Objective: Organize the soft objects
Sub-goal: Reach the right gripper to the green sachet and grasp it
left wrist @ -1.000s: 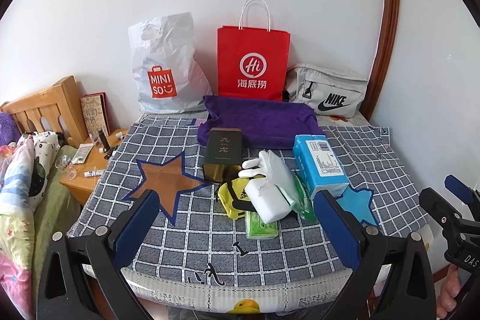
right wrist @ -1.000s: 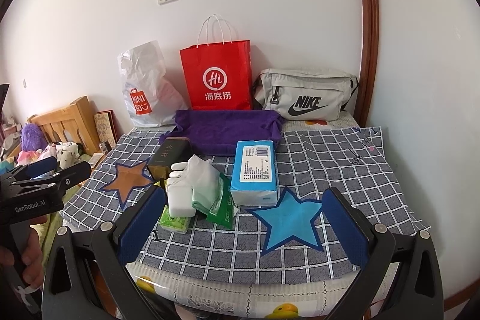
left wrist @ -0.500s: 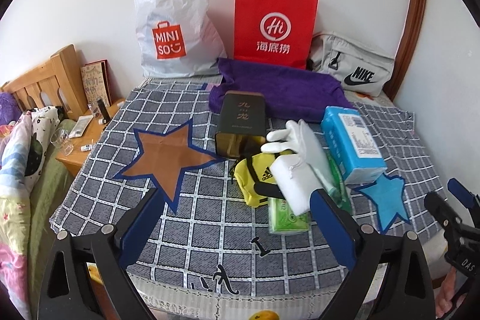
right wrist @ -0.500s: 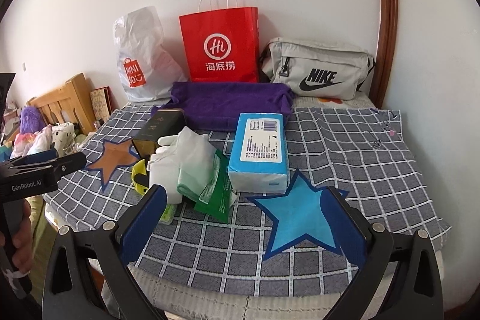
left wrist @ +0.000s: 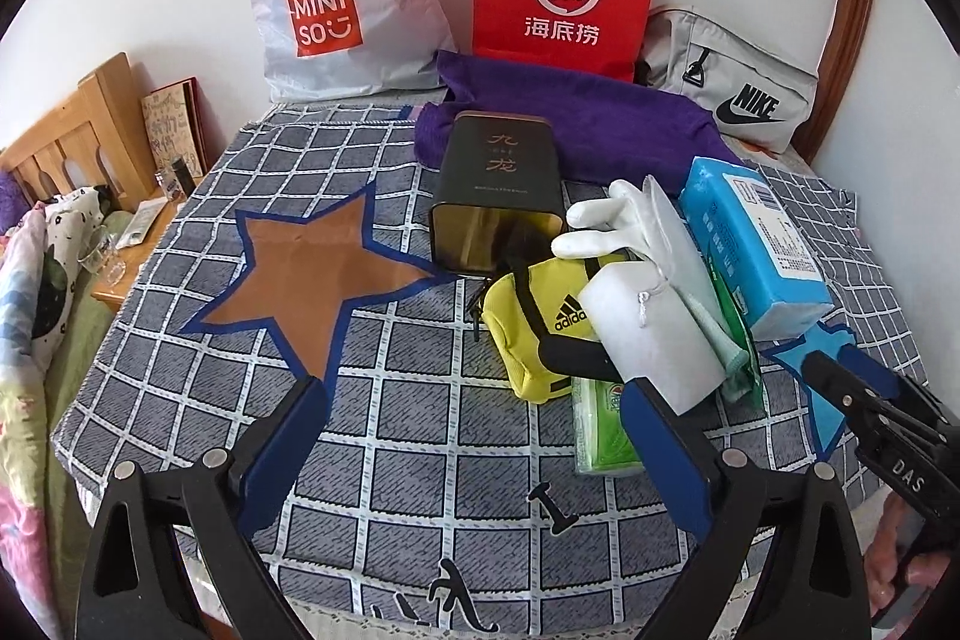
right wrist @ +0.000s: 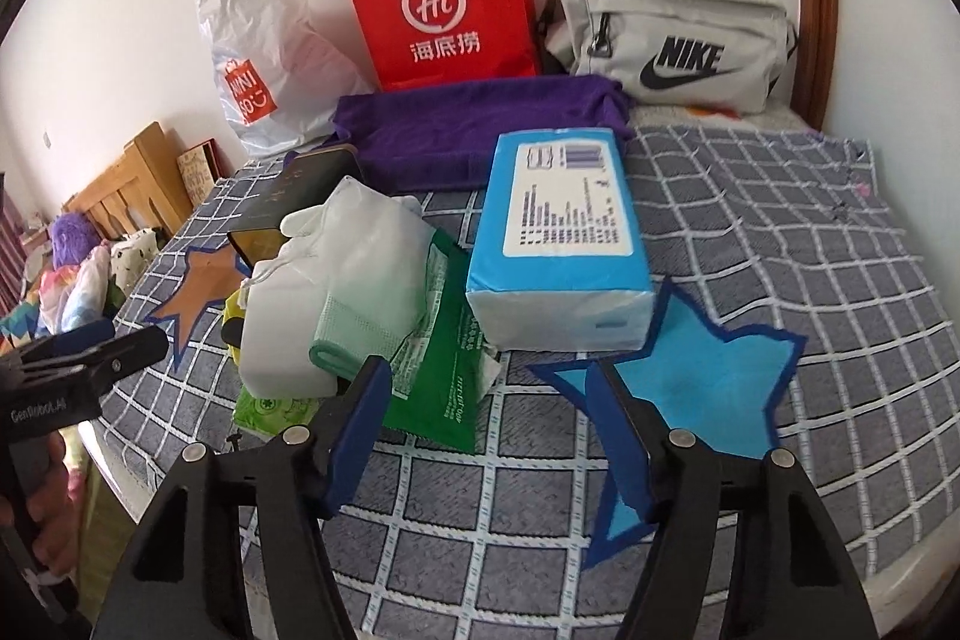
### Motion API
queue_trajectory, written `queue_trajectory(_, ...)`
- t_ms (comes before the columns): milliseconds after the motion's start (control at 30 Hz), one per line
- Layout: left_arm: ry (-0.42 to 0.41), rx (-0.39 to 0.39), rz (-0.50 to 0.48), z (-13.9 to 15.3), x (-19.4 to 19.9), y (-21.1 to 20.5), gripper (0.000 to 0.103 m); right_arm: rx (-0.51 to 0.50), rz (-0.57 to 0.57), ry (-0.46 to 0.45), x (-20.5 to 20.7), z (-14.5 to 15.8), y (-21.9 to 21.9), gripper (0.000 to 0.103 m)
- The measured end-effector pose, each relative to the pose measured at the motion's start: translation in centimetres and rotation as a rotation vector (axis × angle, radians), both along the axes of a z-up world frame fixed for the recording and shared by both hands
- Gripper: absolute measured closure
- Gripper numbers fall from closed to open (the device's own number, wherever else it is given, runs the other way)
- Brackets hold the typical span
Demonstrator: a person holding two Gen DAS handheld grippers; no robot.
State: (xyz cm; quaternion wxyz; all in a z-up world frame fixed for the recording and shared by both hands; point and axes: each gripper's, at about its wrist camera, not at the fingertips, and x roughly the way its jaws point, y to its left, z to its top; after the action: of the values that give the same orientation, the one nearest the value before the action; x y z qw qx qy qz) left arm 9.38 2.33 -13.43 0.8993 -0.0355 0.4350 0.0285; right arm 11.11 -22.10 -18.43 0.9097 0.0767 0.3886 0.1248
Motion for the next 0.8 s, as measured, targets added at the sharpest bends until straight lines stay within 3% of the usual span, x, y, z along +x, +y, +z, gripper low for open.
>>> queue_trajectory(100, 0.002, -0.015, -0.006, -0.3, 0.4, 0.2, 0.004, 0.065, -0.003, 0.042, 1.3, -0.8, 0.2, 0.036)
queue_trajectory(400, 0.021, -0.055, -0.018, -1.4, 1.4, 0.8, 0.004, 0.09, -0.014, 0.121, 4.1, -3.3, 1.8, 0.037)
queue_trajectory(533, 0.026, -0.072, -0.027, -1.7, 1.7, 1.1, 0.004, 0.113, 0.015, 0.146, 4.7, -4.4, 2.2, 0.057)
queue_trajectory(633, 0.032, -0.082, -0.03, -1.9, 1.9, 1.2, 0.004, 0.072, 0.021, 0.12, 4.4, -4.1, 2.3, 0.068)
queue_trajectory(800, 0.033, -0.085, -0.024, -1.8, 2.1, 1.3, 0.005, 0.046, 0.061, 0.116, 3.4, -3.4, 1.5, 0.078)
